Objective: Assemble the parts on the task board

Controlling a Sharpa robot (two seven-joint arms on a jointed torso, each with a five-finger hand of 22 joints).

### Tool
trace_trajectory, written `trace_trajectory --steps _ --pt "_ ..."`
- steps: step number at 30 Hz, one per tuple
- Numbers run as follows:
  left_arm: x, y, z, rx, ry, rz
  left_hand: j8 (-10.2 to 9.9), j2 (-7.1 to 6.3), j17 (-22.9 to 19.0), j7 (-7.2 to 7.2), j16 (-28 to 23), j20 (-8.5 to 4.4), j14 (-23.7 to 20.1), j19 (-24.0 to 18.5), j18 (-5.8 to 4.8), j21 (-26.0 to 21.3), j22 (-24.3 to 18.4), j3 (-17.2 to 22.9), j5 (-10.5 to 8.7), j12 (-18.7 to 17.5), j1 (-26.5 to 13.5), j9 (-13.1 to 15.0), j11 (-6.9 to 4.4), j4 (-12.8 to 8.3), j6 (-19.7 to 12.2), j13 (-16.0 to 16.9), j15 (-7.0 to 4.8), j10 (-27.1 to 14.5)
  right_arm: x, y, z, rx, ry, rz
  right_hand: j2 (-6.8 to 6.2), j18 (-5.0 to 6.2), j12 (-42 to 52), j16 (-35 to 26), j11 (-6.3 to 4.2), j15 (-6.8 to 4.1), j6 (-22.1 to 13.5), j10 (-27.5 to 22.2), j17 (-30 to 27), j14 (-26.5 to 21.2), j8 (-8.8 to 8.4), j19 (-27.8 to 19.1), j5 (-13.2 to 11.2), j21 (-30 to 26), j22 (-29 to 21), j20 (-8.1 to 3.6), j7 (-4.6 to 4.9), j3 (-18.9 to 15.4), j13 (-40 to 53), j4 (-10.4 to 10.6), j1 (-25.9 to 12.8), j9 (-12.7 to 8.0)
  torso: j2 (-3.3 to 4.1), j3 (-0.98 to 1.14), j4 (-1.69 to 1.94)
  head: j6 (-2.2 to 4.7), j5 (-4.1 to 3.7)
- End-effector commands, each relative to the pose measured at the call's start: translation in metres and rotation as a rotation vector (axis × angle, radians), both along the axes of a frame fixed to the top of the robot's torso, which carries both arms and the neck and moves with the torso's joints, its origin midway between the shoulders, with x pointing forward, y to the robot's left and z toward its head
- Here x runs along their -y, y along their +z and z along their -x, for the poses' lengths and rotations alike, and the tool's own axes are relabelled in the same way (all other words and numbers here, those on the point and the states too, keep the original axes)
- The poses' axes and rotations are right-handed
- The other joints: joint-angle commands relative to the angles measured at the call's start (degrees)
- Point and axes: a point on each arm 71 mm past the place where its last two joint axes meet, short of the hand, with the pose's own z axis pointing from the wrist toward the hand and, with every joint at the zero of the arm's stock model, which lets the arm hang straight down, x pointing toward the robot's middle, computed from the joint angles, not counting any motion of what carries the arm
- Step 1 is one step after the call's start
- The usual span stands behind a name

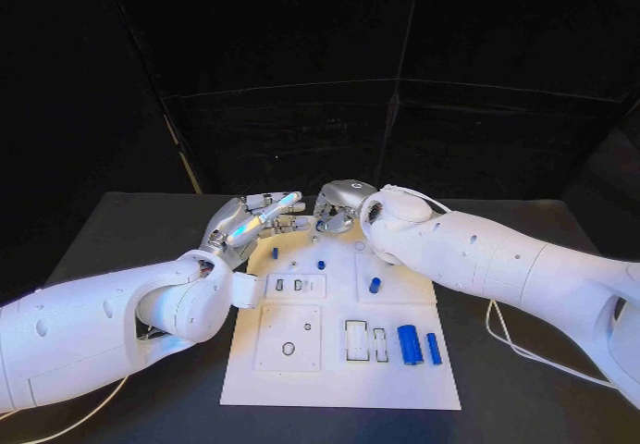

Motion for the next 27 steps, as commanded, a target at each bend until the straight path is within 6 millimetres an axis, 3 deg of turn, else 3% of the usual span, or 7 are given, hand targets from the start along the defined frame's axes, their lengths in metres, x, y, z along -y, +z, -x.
trace_trajectory --steps 1,9,13,19,22,25,27 --pt "0.001 0.002 0.000 0.008 -0.015 0.005 -0.1 0.49 -0.1 2.58 0.3 -0.03 0.5 0.4 0.67 0.0 -0.1 0.2 0.24 0.3 -0.1 0.0 0.10 -0.2 0.3 0.0 0.00 0.3 0.002 0.002 -0.001 0.015 -0.008 -0.004 -1.20 0.77 -0.1 -0.7 0.45 0.73 -2.0 -2.4 -1.9 0.1 -0.14 -0.9 0.3 -0.1 -0.2 0.26 0.32 -1.0 0.0 0.6 0.2 -0.1 0.00 -0.01 -0.04 0.07 0.04" --pt "-0.001 0.002 0.000 0.008 -0.012 0.004 -0.1 0.48 -0.1 2.59 0.2 -0.04 0.5 0.5 0.66 -0.1 -0.1 0.2 0.24 0.3 -0.1 0.0 0.11 -0.2 0.3 0.0 0.01 0.3 0.025 0.010 0.005 0.071 -0.024 -0.069 -1.73 0.84 1.2 -2.4 0.77 1.10 -4.9 -5.4 -5.7 -1.5 0.10 -1.8 1.4 -0.8 -0.8 0.76 0.50 -4.0 0.3 1.6 1.4 0.1 -0.11 0.06 -0.13 0.30 -0.05" --pt "-0.004 0.002 0.001 0.008 -0.007 0.003 -0.1 0.48 -0.1 2.59 0.2 -0.04 0.5 0.5 0.66 -0.1 -0.1 0.2 0.24 0.3 -0.1 0.0 0.11 -0.2 0.3 0.0 0.01 0.3 0.061 0.014 0.014 0.049 -0.068 -0.112 -1.47 0.91 4.8 -0.4 0.08 0.56 -3.0 -0.3 -2.2 0.0 0.81 -0.9 2.5 -0.2 -0.7 0.44 0.50 -4.6 1.2 2.3 1.6 0.4 -0.31 0.08 -0.49 0.48 0.11" --pt "-0.008 0.002 0.001 0.008 0.000 0.001 -0.1 0.47 -0.1 2.59 0.2 -0.04 0.5 0.5 0.65 -0.1 -0.1 0.2 0.24 0.3 -0.1 0.0 0.11 -0.2 0.5 0.0 0.01 0.3 0.107 0.011 0.024 -0.070 -0.166 -0.133 -3.92 0.94 11.8 1.5 -2.09 -1.13 -4.1 7.6 1.0 0.9 0.75 0.2 4.1 0.5 -0.6 -1.02 -1.10 -8.4 4.5 4.3 0.5 0.3 -0.61 0.37 -1.32 0.56 0.16" --pt "-0.008 0.002 0.001 0.008 0.000 0.001 -0.1 0.47 -0.1 2.59 0.2 -0.04 0.5 0.5 0.65 -0.1 -0.2 0.2 0.24 0.3 -0.1 0.0 0.11 -0.2 0.5 0.0 0.01 0.3 0.122 0.008 0.027 -0.119 -0.221 -0.118 -5.34 0.78 20.0 2.7 -3.22 -2.14 -4.6 12.4 3.3 1.4 1.33 0.6 3.7 0.6 -0.7 -1.90 -2.04 -12.1 9.6 5.5 0.9 0.4 -0.64 0.51 -1.51 0.70 -0.06" --pt "-0.008 0.002 0.000 0.008 -0.001 0.001 -0.1 0.51 -0.2 2.49 0.1 -0.04 0.4 0.5 0.64 -0.2 -0.2 0.3 0.24 0.3 0.0 0.1 0.07 -0.3 0.9 0.0 0.01 0.4 0.135 0.005 0.028 -0.161 -0.272 -0.091 -3.70 -0.15 47.2 6.6 -3.21 -1.81 -6.4 10.2 11.1 2.7 2.47 1.2 4.7 0.8 -0.7 -1.90 -2.90 -18.1 34.6 9.1 3.9 0.6 -0.61 0.48 -1.37 0.68 -0.52" --pt "-0.008 0.002 0.000 0.008 -0.002 0.001 -0.1 0.52 -0.2 2.48 0.1 -0.05 0.4 0.5 0.64 -0.2 -0.2 0.3 0.24 0.3 0.0 0.1 0.06 -0.3 0.9 0.0 0.01 0.4 0.140 0.003 0.027 -0.180 -0.293 -0.075 -4.12 0.81 58.6 7.8 -2.58 -1.44 -7.2 8.0 14.1 3.0 3.46 1.2 4.0 1.1 -0.4 -1.88 -1.74 -21.1 46.8 11.8 4.7 0.6 -0.59 0.46 -1.35 0.59 -0.65"
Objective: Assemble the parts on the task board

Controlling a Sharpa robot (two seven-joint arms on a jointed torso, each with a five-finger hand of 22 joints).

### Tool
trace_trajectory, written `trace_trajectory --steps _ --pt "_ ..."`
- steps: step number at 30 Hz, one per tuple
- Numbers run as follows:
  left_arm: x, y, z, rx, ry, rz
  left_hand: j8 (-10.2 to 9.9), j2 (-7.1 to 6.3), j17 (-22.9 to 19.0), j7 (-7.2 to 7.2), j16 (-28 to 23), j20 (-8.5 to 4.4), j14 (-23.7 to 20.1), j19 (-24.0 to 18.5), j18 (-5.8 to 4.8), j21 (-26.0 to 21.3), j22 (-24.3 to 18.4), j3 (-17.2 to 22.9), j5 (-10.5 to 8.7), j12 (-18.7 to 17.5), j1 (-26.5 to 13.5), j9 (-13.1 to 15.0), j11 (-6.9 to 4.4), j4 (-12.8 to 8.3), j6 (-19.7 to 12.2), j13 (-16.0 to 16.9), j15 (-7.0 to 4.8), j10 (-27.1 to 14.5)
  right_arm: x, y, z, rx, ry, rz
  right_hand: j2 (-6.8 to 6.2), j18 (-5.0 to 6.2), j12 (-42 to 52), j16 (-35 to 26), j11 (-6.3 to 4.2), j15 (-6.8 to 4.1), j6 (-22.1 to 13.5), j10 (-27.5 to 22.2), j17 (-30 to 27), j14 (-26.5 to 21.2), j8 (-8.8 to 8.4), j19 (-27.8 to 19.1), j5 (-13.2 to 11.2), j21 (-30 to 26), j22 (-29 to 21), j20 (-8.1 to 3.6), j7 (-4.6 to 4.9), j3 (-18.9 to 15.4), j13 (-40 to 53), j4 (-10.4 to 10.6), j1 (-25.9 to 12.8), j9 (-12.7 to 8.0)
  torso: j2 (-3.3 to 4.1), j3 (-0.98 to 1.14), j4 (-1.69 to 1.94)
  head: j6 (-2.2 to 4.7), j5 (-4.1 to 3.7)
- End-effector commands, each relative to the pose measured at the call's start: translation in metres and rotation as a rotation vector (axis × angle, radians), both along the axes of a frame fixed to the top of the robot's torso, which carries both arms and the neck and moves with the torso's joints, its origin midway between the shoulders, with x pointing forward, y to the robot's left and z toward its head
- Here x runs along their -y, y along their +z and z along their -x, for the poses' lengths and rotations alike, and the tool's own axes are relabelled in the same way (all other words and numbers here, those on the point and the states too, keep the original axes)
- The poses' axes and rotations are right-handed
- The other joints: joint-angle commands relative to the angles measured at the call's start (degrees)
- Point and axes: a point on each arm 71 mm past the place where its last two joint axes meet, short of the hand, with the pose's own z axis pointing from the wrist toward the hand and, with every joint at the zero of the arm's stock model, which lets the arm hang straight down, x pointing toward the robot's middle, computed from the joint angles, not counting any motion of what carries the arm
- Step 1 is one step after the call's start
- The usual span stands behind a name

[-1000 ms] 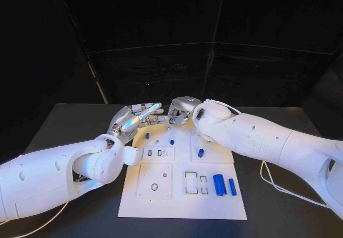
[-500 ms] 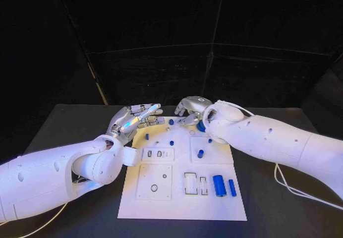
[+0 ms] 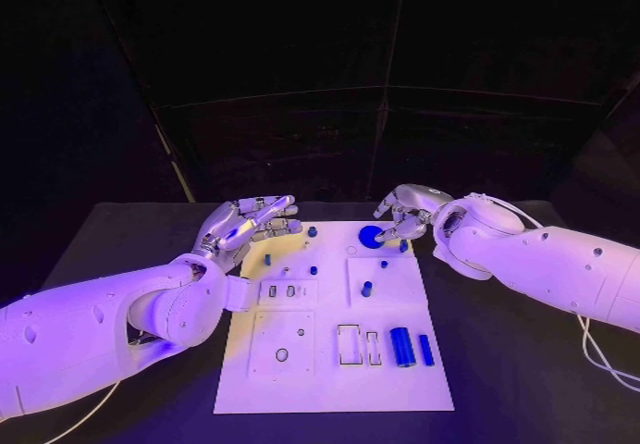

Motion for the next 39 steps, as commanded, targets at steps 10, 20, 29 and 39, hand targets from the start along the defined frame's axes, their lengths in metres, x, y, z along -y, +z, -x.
trace_trajectory --steps 10,20,29,39 --pt "0.002 0.001 -0.002 0.009 -0.017 0.006 -0.1 0.52 0.0 2.28 0.1 -0.04 0.4 0.5 0.66 -0.2 0.0 0.1 0.24 0.3 0.0 0.1 0.06 -0.1 0.3 0.0 0.01 0.4 0.006 -0.011 -0.006 -0.141 -0.091 0.038 0.68 0.43 15.4 2.6 1.02 0.79 -3.1 -1.8 5.6 3.4 2.53 0.9 0.7 2.1 2.3 1.20 1.80 -4.6 15.7 7.7 3.9 -0.1 0.04 -0.05 0.05 -0.33 -0.61" --pt "0.002 0.000 -0.002 0.009 -0.016 0.005 -0.1 0.52 0.0 2.28 0.1 -0.04 0.4 0.5 0.66 -0.2 0.0 0.1 0.24 0.3 0.0 0.1 0.06 -0.1 0.3 0.0 0.01 0.4 -0.003 -0.011 -0.009 -0.135 -0.075 0.031 1.75 0.15 17.9 3.4 0.98 0.82 -2.9 0.0 7.6 3.7 3.59 1.8 1.8 3.5 4.3 1.28 1.73 -4.6 19.0 9.1 4.6 0.0 0.05 -0.10 0.10 -0.56 -0.38" --pt "0.003 0.000 -0.003 0.008 -0.017 0.006 -0.1 0.55 -0.1 2.22 0.1 -0.05 0.4 0.6 0.66 -0.3 -0.1 0.2 0.24 0.3 0.1 0.1 0.02 -0.1 0.4 0.0 0.00 0.5 -0.010 -0.010 -0.010 -0.110 -0.065 0.046 2.47 -0.33 21.8 4.1 0.84 0.73 -2.2 3.6 9.5 4.1 4.54 3.4 2.1 5.5 7.5 1.21 1.54 -4.7 24.5 9.4 5.2 0.0 0.05 -0.07 0.11 -0.64 -0.27" --pt "0.002 0.000 -0.003 0.007 -0.017 0.005 -0.1 0.55 -0.1 2.22 0.1 -0.05 0.4 0.6 0.66 -0.3 -0.1 0.2 0.24 0.3 0.1 0.1 0.02 -0.1 0.4 0.0 0.00 0.5 -0.015 -0.009 -0.009 -0.088 -0.053 0.084 2.97 -0.72 24.1 4.7 0.71 0.65 -1.6 5.8 10.8 4.3 5.02 4.7 1.7 7.2 10.1 1.13 1.38 -4.7 28.0 9.1 6.0 -0.1 0.06 -0.06 0.03 -0.81 -0.16"
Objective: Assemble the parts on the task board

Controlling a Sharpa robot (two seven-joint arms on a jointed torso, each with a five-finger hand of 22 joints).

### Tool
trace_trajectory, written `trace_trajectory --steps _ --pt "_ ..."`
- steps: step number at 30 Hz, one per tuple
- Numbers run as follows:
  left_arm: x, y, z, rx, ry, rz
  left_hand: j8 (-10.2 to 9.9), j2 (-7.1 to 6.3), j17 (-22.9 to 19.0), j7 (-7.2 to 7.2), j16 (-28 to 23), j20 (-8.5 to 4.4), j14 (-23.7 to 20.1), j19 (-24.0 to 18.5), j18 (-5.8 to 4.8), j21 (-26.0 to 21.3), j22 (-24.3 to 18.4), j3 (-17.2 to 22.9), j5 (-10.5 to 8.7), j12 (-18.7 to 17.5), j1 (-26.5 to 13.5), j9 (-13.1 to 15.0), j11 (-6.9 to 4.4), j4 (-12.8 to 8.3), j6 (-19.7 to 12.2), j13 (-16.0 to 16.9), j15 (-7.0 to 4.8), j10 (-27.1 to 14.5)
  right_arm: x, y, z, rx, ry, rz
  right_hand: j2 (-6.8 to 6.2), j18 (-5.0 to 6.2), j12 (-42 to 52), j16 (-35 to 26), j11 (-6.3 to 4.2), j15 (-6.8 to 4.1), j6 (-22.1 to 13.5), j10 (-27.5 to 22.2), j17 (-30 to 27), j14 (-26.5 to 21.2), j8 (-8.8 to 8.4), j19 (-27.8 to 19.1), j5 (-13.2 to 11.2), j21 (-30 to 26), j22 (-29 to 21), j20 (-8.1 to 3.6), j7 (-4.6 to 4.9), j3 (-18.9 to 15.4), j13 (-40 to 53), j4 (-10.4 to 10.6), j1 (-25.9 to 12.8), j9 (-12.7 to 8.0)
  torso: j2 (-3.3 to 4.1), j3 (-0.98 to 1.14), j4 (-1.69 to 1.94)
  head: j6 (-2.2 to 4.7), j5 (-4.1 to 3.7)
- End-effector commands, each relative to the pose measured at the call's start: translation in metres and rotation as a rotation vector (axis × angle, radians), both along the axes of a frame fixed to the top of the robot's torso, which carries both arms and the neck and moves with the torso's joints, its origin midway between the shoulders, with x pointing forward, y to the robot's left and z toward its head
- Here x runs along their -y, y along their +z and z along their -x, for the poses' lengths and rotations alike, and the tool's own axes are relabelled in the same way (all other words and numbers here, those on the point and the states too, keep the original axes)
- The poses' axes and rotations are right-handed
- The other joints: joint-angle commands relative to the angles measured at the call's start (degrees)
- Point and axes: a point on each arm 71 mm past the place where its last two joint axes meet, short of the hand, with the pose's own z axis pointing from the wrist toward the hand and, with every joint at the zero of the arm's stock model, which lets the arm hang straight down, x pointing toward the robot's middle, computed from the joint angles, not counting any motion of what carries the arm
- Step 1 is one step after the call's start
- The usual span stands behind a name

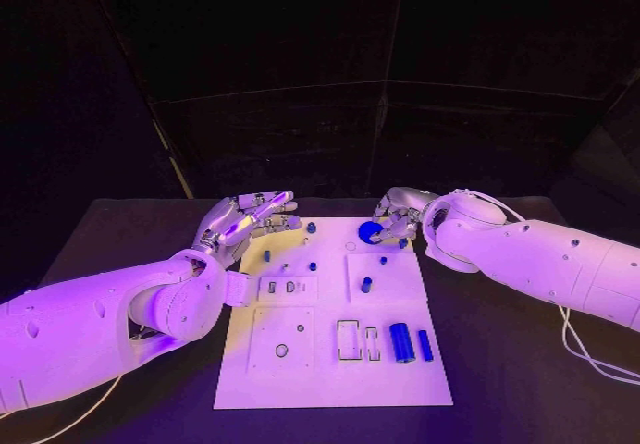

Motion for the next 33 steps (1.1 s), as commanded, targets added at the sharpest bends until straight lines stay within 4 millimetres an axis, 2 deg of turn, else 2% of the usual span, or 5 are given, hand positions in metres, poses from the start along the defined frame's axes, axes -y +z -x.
trace_trajectory --steps 1,9,21,33 --pt "0.002 0.001 0.000 0.008 -0.017 0.006 -0.1 0.55 0.0 2.22 0.1 0.15 0.4 0.4 0.66 -0.3 -0.1 0.2 0.24 0.3 0.1 0.1 0.02 -0.1 0.4 0.0 0.00 0.5 -0.001 0.002 0.000 0.021 0.009 0.039 0.42 -0.74 0.9 0.3 0.02 0.23 0.6 1.2 6.5 4.3 0.26 0.5 -0.1 0.6 0.4 -0.14 -0.03 0.1 1.2 -0.1 0.7 0.0 0.01 0.00 -0.07 -0.05 0.05" --pt "0.002 0.001 0.000 0.006 -0.019 0.006 -0.1 0.55 0.0 2.22 0.1 0.15 0.4 0.4 0.66 -0.3 -0.1 0.2 0.24 0.3 0.1 0.1 0.02 -0.1 0.4 0.0 0.00 0.5 -0.003 0.001 -0.001 0.021 0.015 0.073 1.69 -0.89 2.5 0.6 -0.20 0.06 2.0 2.9 7.2 4.5 0.49 0.9 -1.6 1.4 1.5 -0.27 -0.26 1.1 3.9 -1.3 2.3 -0.1 0.03 0.02 -0.01 -0.22 -0.13" --pt "0.003 0.001 0.000 0.003 -0.021 0.006 -0.1 0.56 -0.1 2.20 0.1 0.14 0.4 0.4 0.65 -0.3 -0.1 0.2 0.24 0.3 0.1 0.1 0.00 -0.2 0.5 0.0 -0.01 0.6 -0.014 -0.001 -0.002 0.021 0.031 0.106 2.24 -0.94 2.9 0.7 -0.35 -0.05 3.2 3.3 7.6 4.5 0.60 1.0 -2.4 1.8 1.9 -0.37 -0.42 1.6 4.7 -1.9 2.7 -0.1 0.01 0.01 0.01 -0.47 -0.24" --pt "0.002 0.001 0.000 0.000 -0.022 0.005 -0.1 0.57 -0.1 2.20 0.0 0.14 0.4 0.4 0.65 -0.3 -0.1 0.2 0.25 0.3 0.1 0.1 0.00 -0.2 0.5 0.0 -0.01 0.6 -0.017 -0.001 -0.003 0.026 0.028 0.132 2.16 -0.96 2.9 0.8 -0.36 -0.07 3.3 3.4 7.7 4.5 0.49 1.1 -2.6 1.9 2.0 -0.39 -0.43 1.6 4.7 -2.1 2.7 -0.2 0.03 0.02 0.03 -0.46 -0.09"
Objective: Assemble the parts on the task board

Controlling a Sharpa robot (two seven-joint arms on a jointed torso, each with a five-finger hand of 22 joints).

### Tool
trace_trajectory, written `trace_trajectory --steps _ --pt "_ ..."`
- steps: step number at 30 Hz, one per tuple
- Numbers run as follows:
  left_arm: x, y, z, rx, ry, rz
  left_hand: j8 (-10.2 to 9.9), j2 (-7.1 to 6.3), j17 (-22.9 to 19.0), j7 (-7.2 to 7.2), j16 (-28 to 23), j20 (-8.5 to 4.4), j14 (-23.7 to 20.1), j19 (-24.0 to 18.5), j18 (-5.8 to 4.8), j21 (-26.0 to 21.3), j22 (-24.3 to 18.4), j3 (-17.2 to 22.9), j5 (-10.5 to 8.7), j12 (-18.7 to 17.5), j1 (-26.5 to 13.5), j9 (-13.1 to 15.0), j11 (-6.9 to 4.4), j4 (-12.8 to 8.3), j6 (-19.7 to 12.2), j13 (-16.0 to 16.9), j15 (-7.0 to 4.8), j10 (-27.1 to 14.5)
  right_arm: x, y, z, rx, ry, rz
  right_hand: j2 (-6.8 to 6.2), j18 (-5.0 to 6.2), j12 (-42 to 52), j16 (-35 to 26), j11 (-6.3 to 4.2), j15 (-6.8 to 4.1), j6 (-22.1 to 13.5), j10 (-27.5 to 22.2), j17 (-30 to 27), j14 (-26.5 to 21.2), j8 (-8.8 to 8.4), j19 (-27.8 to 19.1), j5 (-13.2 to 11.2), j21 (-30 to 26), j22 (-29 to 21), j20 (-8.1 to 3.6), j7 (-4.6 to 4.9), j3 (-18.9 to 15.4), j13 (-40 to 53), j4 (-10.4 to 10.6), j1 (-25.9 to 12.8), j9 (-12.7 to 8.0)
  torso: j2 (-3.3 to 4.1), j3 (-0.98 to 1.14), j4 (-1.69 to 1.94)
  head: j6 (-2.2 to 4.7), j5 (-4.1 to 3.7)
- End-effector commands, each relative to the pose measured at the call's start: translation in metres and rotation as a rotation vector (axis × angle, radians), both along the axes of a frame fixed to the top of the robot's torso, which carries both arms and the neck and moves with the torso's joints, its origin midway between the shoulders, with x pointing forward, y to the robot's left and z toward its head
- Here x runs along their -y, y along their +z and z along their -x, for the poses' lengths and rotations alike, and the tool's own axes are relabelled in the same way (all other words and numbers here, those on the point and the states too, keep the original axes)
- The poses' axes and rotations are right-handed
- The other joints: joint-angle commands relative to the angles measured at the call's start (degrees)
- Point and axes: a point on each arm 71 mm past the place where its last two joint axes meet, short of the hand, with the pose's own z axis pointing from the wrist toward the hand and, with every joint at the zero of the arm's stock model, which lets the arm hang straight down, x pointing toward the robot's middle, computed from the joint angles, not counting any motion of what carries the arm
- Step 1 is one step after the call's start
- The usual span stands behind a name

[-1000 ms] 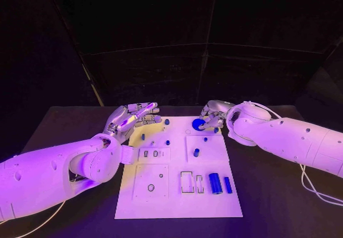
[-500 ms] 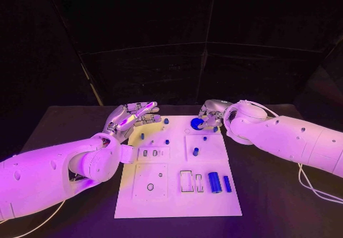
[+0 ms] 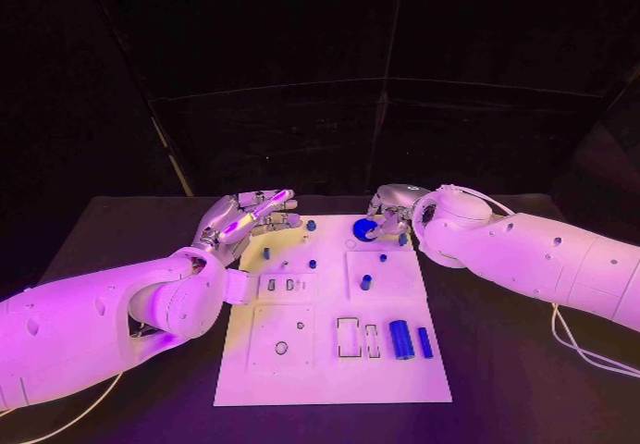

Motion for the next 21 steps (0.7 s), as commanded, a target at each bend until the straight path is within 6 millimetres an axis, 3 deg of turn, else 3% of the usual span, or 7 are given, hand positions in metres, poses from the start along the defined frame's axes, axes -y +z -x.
trace_trajectory --steps 1,8,21 --pt "0.001 0.001 0.001 0.006 -0.016 0.005 -0.1 0.57 -0.1 2.20 0.0 0.14 0.4 0.4 0.65 -0.3 -0.1 0.2 0.25 0.3 0.1 0.1 0.00 -0.2 0.5 0.0 -0.01 0.6 0.000 -0.002 0.000 -0.006 -0.002 0.033 0.01 -0.97 0.3 0.4 0.07 -0.08 0.7 0.4 7.7 4.5 0.28 0.3 -0.3 0.5 0.2 -0.04 -0.02 -0.1 0.2 -0.4 0.5 -0.1 0.00 0.03 -0.03 0.00 0.03" --pt "0.001 0.001 0.001 0.005 -0.017 0.005 -0.1 0.59 -0.1 2.20 0.0 0.14 0.4 0.4 0.65 -0.3 -0.1 0.2 0.24 0.3 0.1 0.1 0.00 -0.2 0.5 0.0 -0.01 0.5 -0.003 0.003 0.001 0.058 0.002 -0.011 2.21 -1.09 2.5 0.7 -1.17 -1.03 5.8 3.3 8.8 4.7 1.49 1.0 -0.9 1.3 1.4 -0.77 -1.43 2.7 4.3 -1.6 1.7 0.4 0.00 0.05 -0.09 0.02 0.07" --pt "0.000 0.001 0.000 0.004 -0.014 0.004 -0.1 0.60 -0.1 2.20 0.0 0.13 0.4 0.4 0.65 -0.4 -0.1 0.2 0.24 0.3 0.1 0.0 0.00 -0.2 0.5 0.0 -0.01 0.5 -0.019 0.013 0.014 0.140 0.072 -0.061 1.58 -1.23 2.8 0.9 -1.47 -1.41 6.6 3.9 9.3 4.8 0.47 1.3 -0.3 1.6 1.8 -1.28 -1.67 3.7 5.1 -2.0 0.9 0.3 0.00 0.04 -0.04 -0.09 0.25"
